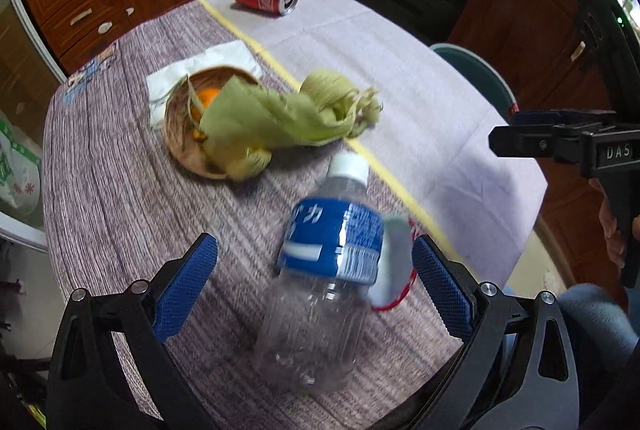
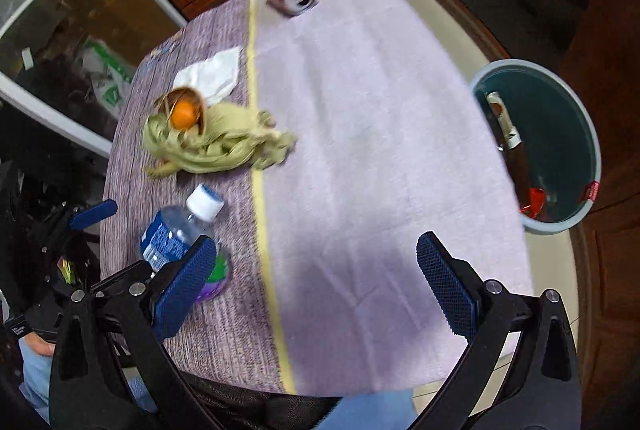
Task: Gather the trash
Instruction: 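Grasp the clear water bottle with the left tool while the right tool grasps the white plastic cup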
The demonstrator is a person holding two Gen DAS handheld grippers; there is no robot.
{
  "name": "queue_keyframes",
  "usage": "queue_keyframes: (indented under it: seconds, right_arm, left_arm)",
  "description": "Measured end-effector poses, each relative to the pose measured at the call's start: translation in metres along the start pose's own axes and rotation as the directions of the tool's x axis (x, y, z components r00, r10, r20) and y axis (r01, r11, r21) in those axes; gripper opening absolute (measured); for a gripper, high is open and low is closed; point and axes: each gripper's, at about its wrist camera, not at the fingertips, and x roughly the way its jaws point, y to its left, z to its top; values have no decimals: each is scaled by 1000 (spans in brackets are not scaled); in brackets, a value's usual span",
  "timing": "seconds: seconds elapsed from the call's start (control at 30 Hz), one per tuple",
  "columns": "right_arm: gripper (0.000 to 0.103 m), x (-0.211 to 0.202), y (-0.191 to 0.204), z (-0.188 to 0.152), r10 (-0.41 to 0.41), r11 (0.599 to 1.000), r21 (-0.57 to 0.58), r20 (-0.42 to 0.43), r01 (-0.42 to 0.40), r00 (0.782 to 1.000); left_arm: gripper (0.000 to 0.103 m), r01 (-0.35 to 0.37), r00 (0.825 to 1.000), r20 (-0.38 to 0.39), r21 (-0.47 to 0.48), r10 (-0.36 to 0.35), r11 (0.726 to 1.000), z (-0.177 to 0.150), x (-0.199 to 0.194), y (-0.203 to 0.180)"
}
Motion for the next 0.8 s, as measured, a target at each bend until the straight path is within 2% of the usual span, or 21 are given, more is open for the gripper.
queue_keyframes:
  seconds: [0.13,0.27,0.4,0.5,0.6,0.67,0.7,0.73,0.8]
  right_arm:
    - [96,14,25,-11,-6,999,-39,-35,5,999]
    - [96,32,49,-25,22,997,-67,-88,-28,996]
    - [70,41,64,-28,45,996,-73,-103,-53,994]
    - [64,51,69,-30,66,996,-55,-132,-73,989]
    - [61,62,73,-34,85,995,-44,-162,-93,983]
    - [48,67,74,-37,106,993,-34,-174,-114,979]
    - [29,70,74,-39,117,992,-30,-180,-124,977]
    - [20,73,73,-39,124,991,-21,-187,-130,974]
    - [14,75,70,-39,110,993,-21,-180,-116,977]
  left_arm:
    - [98,9,1000,-10,11,-9,1000,-16,2,4]
    - [98,30,999,-21,-3,-30,1000,-26,9,15]
    - [98,39,999,-25,-27,-40,999,-34,12,27]
    - [98,51,998,-30,-45,-53,998,-39,12,35]
    - [98,74,997,-34,-52,-76,996,-44,13,40]
    - [98,86,995,-40,-46,-87,995,-44,15,38]
    - [98,89,995,-42,-41,-91,995,-43,16,36]
    - [98,92,995,-46,-36,-94,995,-43,17,34]
    - [98,90,995,-51,-22,-91,996,-42,20,30]
